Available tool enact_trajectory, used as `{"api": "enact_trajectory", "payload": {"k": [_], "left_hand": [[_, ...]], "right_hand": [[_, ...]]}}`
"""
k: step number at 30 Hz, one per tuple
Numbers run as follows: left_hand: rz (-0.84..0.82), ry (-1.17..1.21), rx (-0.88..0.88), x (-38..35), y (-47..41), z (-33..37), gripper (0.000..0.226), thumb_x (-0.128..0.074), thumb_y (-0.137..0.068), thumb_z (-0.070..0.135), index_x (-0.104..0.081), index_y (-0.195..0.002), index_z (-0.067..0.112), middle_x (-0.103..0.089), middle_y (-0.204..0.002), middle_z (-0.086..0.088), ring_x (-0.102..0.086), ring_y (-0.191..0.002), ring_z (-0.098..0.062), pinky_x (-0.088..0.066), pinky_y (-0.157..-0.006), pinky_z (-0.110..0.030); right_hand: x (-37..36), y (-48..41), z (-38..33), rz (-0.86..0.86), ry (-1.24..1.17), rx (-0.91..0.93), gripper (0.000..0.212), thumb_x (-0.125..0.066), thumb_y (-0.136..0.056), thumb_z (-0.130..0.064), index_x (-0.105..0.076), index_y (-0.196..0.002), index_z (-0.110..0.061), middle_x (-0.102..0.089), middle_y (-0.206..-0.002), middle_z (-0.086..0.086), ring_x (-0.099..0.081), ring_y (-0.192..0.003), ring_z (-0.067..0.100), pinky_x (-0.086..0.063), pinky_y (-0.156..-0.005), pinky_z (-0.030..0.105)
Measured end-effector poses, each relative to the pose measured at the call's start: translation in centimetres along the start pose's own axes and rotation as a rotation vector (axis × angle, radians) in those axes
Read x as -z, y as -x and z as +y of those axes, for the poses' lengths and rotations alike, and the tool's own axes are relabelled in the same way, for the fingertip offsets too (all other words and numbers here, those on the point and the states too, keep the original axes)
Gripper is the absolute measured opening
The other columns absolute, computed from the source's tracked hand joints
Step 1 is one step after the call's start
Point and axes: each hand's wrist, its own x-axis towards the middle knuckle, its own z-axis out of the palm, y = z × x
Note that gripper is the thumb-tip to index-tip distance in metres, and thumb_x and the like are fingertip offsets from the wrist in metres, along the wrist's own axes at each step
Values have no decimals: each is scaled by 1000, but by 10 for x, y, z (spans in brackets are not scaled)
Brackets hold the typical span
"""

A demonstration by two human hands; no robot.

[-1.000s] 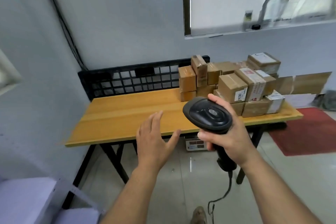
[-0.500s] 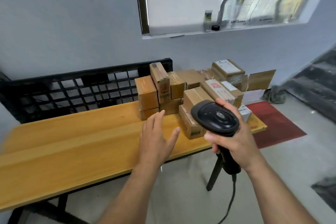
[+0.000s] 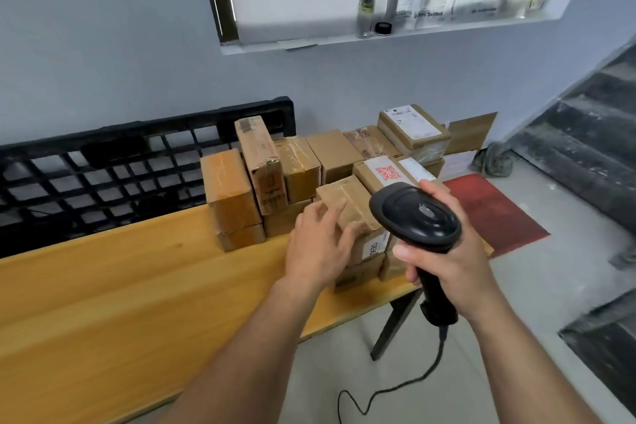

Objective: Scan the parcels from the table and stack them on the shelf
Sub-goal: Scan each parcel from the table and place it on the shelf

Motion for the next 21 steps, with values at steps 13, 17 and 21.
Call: {"api": "enact_trajectory", "payload": {"k": [13,17,21], "left_hand": [[64,-214,346,-29,-27,34,66,-34,-88,74,-39,-137,30,-25,-153,-7,-38,-131,-29,-44,-101,-44],[106,-240,557,-30,-28,46,93,-40,-76,85,-32,-141,19,-32,-148,-13,-43,-130,-31,-50,-95,-44],[83,-212,740,-29,-26,56,101,-51,-71,83,-27,-142,15,-45,-133,-12,-51,-118,-29,-52,-90,-45]], "right_hand": [[60,-56,25,-174,-78,-13,84,-81,-66,0,-50,-130,-45,-66,-97,15,-59,-47,29,-53,-50,39],[72,-66,39,-274,-159,-15,83,-82,-61,-11,-53,-127,-52,-65,-99,17,-58,-47,30,-53,-49,38],[81,-68,52,-353,-171,-16,85,-88,-65,-11,-50,-131,-49,-66,-97,13,-60,-48,32,-54,-50,40]]}}
